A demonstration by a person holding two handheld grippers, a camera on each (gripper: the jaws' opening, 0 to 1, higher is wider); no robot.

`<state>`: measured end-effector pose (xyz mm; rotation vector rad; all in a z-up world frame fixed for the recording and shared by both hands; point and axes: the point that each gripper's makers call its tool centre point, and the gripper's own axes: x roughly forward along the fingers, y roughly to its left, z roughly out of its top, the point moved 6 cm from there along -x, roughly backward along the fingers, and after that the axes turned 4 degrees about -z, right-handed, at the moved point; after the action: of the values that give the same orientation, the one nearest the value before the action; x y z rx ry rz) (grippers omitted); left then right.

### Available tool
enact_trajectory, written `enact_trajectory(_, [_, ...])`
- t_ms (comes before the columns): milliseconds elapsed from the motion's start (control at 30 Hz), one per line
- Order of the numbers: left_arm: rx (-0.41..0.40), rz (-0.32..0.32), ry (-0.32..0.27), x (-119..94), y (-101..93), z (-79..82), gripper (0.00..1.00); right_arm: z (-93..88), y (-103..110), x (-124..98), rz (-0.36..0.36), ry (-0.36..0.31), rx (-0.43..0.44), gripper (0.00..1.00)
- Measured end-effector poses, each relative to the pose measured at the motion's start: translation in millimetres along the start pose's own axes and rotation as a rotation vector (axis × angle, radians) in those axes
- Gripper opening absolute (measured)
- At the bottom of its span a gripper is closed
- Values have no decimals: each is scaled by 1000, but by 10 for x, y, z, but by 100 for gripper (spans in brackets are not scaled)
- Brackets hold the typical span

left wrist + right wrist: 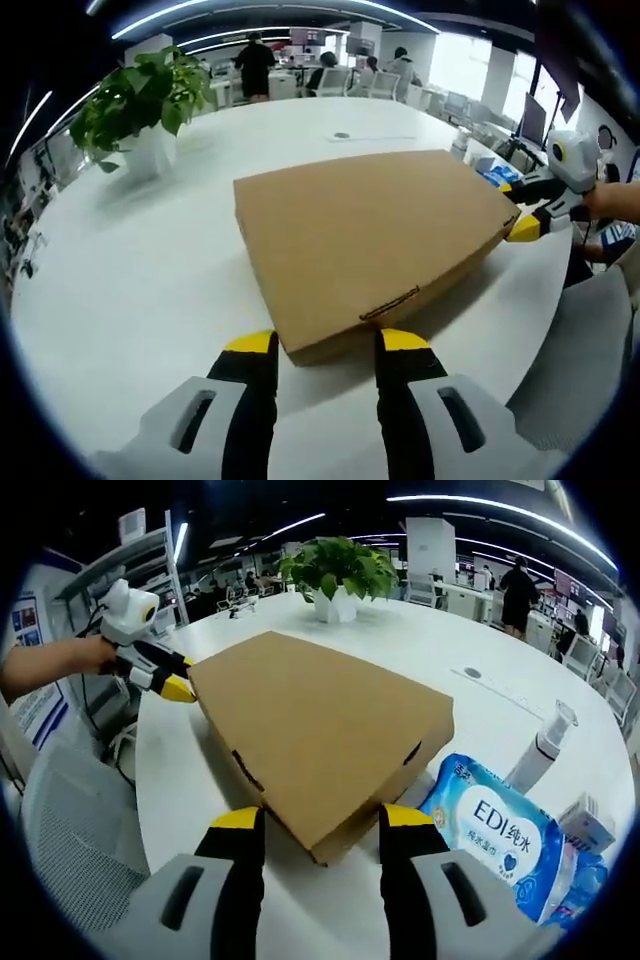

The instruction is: Operate the shoe box by opening the lid, removing the specified soft item, and placing it in the target area until the item is outside and the box remains undamaged.

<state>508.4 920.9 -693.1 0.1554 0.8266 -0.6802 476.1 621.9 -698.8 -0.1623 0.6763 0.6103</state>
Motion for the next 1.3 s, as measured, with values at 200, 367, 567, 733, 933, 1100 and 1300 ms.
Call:
enact_trajectory(200, [4,-5,0,83,76,86,37,67,-102,73,-1,2,0,42])
enact_trajectory(367, [6,-7,2,155,134,173,37,126,-188,133,-3,5,-2,42])
enact_trajectory(567, [6,-7,5,221,189,249,37,172,-258,186,-7,5,1,42])
enact_trajectory(733, [9,-8,3,259,218,290,37,197,-298,214,-11,4,4,42])
enact_trajectory(933, [11,-13,4,266,236,296,37,204,-307,221,-12,3,4,43])
enact_trajectory(1100, [22,-9,1,261,233,293,36,207,-313,221,-20,1,6,44])
enact_trajectory(1300, [40,6,-20,221,231,324,41,228,-310,162,-28,-16,5,43])
